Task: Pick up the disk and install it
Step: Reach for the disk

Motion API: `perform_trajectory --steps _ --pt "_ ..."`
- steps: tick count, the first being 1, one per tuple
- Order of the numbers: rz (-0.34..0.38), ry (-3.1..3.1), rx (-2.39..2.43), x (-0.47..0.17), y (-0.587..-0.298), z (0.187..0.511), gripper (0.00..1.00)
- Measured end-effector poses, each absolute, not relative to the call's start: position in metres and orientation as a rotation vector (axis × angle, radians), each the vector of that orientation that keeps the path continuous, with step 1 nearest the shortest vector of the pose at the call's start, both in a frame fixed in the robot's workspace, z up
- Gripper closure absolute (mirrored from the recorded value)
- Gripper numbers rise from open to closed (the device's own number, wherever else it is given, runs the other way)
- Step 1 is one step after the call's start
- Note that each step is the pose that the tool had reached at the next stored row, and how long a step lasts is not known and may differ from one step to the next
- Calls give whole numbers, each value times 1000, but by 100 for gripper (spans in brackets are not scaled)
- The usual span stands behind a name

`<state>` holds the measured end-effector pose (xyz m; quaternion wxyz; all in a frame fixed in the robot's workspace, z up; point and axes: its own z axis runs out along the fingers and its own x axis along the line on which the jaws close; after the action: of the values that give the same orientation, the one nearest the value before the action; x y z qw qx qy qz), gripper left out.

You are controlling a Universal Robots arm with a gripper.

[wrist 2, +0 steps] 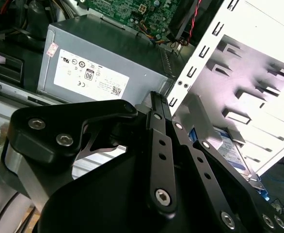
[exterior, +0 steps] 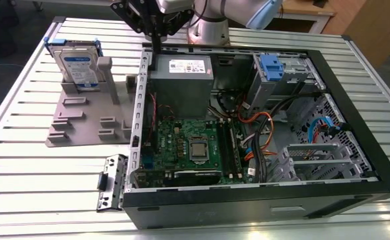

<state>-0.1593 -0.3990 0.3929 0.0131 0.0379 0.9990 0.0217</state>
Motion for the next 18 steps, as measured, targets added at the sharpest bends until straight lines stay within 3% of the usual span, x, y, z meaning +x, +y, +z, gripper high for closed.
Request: perform_trajectory --steps 18 --pt "68 3112 118 -176 -399 393 90"
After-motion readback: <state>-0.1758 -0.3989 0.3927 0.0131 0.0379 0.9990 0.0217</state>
